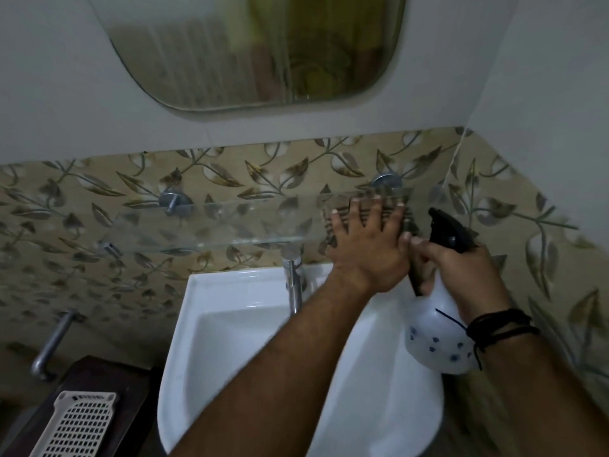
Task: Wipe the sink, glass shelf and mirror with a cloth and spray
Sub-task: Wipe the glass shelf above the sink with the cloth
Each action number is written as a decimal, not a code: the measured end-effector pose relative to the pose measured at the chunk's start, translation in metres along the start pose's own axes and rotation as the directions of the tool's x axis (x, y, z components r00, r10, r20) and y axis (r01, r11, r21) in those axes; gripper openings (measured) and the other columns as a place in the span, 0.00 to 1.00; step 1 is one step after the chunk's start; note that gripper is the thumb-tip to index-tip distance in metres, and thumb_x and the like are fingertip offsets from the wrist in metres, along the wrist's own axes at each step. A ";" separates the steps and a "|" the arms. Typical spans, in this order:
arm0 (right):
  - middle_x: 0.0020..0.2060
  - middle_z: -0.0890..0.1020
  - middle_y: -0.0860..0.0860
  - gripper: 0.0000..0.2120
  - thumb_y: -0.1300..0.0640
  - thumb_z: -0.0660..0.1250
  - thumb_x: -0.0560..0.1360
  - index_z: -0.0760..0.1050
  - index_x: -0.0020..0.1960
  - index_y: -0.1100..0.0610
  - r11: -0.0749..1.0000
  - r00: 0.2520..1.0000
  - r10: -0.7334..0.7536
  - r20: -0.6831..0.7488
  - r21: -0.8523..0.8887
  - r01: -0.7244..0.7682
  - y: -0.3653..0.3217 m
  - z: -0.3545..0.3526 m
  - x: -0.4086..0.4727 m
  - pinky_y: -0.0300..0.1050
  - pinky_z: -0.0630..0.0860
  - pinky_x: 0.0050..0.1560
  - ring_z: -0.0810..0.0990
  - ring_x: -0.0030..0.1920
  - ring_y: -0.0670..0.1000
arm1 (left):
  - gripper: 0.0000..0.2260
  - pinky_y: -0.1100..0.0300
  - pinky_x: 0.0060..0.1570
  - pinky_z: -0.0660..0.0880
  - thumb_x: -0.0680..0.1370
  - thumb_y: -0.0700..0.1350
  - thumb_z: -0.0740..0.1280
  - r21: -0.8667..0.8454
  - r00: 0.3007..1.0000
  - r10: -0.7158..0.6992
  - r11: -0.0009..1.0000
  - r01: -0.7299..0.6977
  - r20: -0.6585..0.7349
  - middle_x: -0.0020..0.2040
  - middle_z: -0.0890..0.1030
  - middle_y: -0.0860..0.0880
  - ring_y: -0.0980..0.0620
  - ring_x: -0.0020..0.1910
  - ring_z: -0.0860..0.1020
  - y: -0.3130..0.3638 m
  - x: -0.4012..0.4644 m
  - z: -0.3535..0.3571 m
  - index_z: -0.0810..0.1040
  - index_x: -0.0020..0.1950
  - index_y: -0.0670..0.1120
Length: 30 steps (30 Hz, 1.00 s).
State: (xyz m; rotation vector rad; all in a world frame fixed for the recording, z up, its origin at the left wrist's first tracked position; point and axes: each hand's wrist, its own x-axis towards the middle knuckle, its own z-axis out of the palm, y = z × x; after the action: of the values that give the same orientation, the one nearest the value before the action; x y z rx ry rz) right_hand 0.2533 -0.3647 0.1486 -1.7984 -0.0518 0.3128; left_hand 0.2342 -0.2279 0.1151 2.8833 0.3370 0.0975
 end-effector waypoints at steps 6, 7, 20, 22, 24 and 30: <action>0.24 0.79 0.58 0.08 0.54 0.75 0.75 0.81 0.38 0.52 1.000 0.997 0.025 -0.070 0.015 -0.024 0.000 -0.027 -0.001 0.54 0.77 0.43 0.77 0.28 0.58 | 0.25 0.37 0.77 0.40 0.84 0.61 0.45 0.016 0.986 -0.097 0.995 0.101 -0.138 0.83 0.52 0.52 0.45 0.82 0.47 -0.046 -0.024 -0.004 0.49 0.82 0.60; 0.22 0.79 0.57 0.07 0.53 0.75 0.75 0.82 0.39 0.51 0.999 0.996 0.043 -0.078 0.032 -0.040 0.000 -0.029 -0.001 0.54 0.78 0.43 0.77 0.28 0.59 | 0.26 0.37 0.77 0.40 0.84 0.61 0.44 0.022 0.982 -0.130 0.991 0.135 -0.139 0.84 0.51 0.51 0.44 0.82 0.46 -0.047 -0.024 -0.005 0.49 0.83 0.59; 0.26 0.82 0.57 0.06 0.54 0.76 0.76 0.84 0.42 0.55 0.997 0.990 -0.003 -0.139 0.075 0.013 0.011 -0.046 -0.028 0.57 0.82 0.41 0.78 0.22 0.50 | 0.27 0.33 0.76 0.37 0.85 0.58 0.46 0.029 0.992 0.123 0.992 -0.124 0.038 0.84 0.47 0.45 0.39 0.81 0.42 0.072 0.049 0.022 0.46 0.83 0.52; 0.27 0.82 0.60 0.07 0.54 0.77 0.75 0.84 0.39 0.53 0.997 0.989 -0.005 -0.146 0.076 0.016 0.010 -0.048 -0.036 0.59 0.82 0.45 0.78 0.23 0.52 | 0.27 0.33 0.75 0.36 0.85 0.57 0.46 0.002 0.993 0.094 0.996 -0.095 0.064 0.84 0.46 0.45 0.39 0.81 0.41 0.081 0.056 0.021 0.48 0.83 0.52; 0.28 0.83 0.59 0.09 0.54 0.77 0.75 0.85 0.36 0.50 0.997 0.989 0.004 -0.151 0.072 0.007 0.011 -0.048 -0.042 0.57 0.81 0.46 0.79 0.25 0.55 | 0.26 0.32 0.74 0.35 0.85 0.57 0.47 -0.028 0.994 0.066 0.998 -0.064 0.084 0.84 0.46 0.45 0.39 0.81 0.41 0.086 0.060 0.018 0.50 0.83 0.51; 0.22 0.80 0.58 0.09 0.51 0.76 0.75 0.85 0.39 0.54 0.998 0.992 0.055 -0.115 0.022 -0.053 0.004 -0.030 -0.050 0.59 0.80 0.48 0.79 0.30 0.61 | 0.26 0.33 0.74 0.35 0.85 0.57 0.48 -0.021 0.996 0.085 0.996 -0.084 0.018 0.84 0.50 0.48 0.41 0.82 0.44 0.059 0.042 0.016 0.54 0.82 0.51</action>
State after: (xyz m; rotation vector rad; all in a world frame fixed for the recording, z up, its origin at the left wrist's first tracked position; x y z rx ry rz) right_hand 0.2114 -0.4042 0.1606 -1.7986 0.0814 0.2466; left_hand 0.2893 -0.2774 0.1149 2.8768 0.2094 0.0883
